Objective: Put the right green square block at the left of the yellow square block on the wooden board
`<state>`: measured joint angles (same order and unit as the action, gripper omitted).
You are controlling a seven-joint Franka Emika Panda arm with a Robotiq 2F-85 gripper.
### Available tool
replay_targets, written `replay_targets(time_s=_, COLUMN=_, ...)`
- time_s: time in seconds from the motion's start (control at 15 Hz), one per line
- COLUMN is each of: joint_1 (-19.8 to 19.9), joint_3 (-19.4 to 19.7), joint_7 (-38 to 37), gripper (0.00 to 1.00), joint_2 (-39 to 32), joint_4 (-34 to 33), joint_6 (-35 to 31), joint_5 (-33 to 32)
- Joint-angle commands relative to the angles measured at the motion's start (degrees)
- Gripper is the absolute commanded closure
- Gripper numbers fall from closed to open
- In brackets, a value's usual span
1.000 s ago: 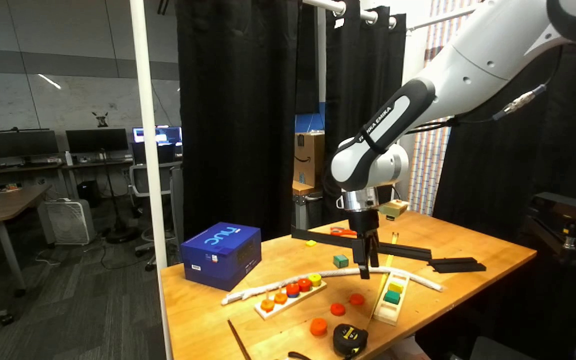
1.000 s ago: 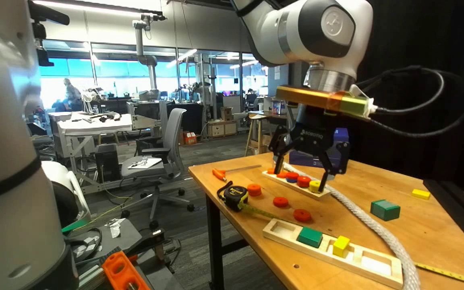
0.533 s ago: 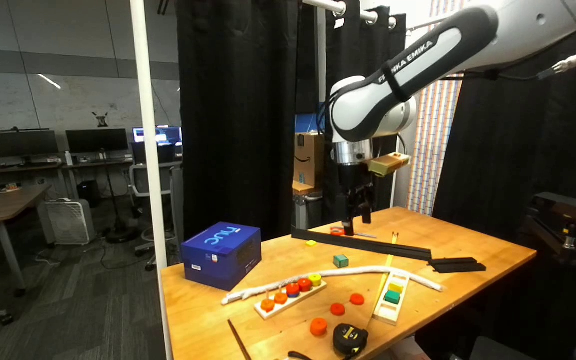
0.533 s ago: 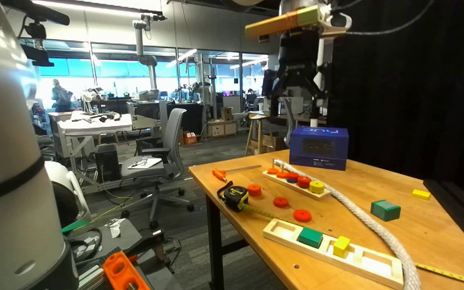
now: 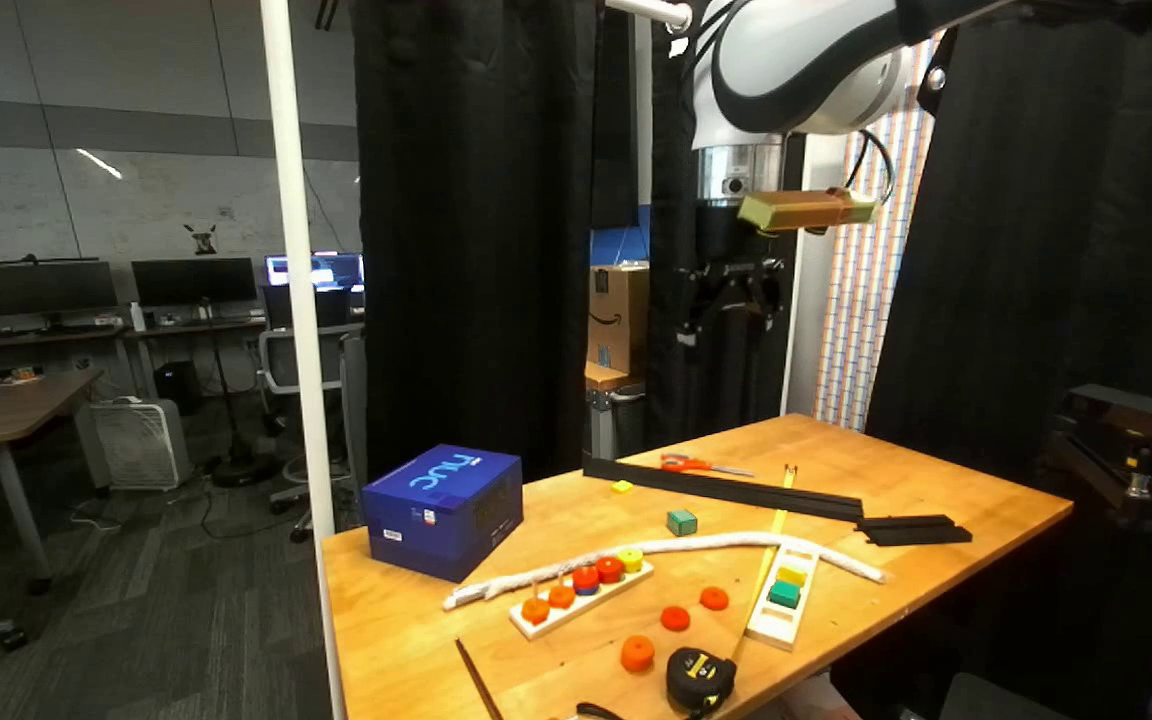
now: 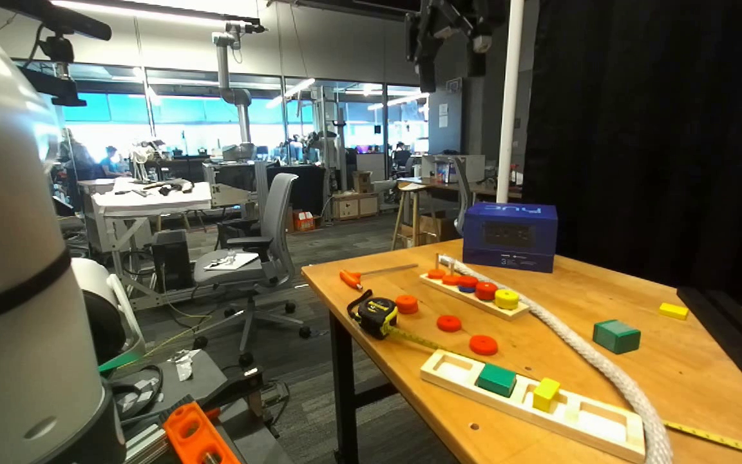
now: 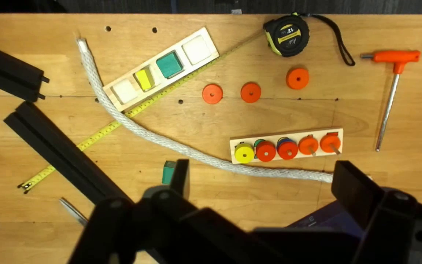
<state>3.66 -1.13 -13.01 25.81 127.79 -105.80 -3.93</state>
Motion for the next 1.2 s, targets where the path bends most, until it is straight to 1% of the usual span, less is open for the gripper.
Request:
replay_targets(time_s=0.0, joint_1=1.7, joint_3=-1.2, joint_7=-6.7, gripper=0.0, joint_2=5.9, joint_4=1.2, joint_6=2.7, joint_5=-1.2)
replay_targets(time_s=0.07, joint_1=1.9, joint_3=-1.2, joint_7=-7.2, gripper=0.0, joint_2=7.1, joint_4=1.8, joint_6=3.5, joint_5=-1.2)
replay_targets(time_s=0.33, joint_1=1.3, joint_3=0.4, joint_7=-2.5, gripper=0.0, joint_2=10.9, joint_4=4.8, joint_6=9.9, joint_5=-0.3)
replay_targets(time_s=0.53, joint_1=0.8, joint_3=1.3, joint_7=0.5, gripper=0.0, joint_2=12.8, joint_4=7.4, joint_6=12.7, joint_5=0.5)
replay_targets(time_s=0.73, joint_1=-0.3, joint_3=2.4, joint_7=6.7, gripper=0.0, joint_2=14.2, joint_4=9.3, joint_6=13.3, joint_5=0.2)
replay_targets(time_s=0.93, joint_1=-0.7, joint_3=2.8, joint_7=11.6, gripper=0.0, joint_2=15.1, joint_4=11.1, joint_6=11.9, joint_5=-0.8)
replay_targets(time_s=1.0, joint_1=-0.6, joint_3=2.8, joint_7=12.3, gripper=0.0, joint_2=15.5, joint_4=11.6, joint_6=11.3, joint_5=-1.0)
replay_targets(time_s=1.07, joint_1=0.1, joint_3=2.3, joint_7=10.0, gripper=0.0, joint_2=13.0, joint_4=10.0, joint_6=12.6, joint_5=-0.3)
replay_targets(time_s=1.13, joint_1=0.1, joint_3=2.3, joint_7=10.2, gripper=0.0, joint_2=13.1, joint_4=10.2, joint_6=12.6, joint_5=-0.3)
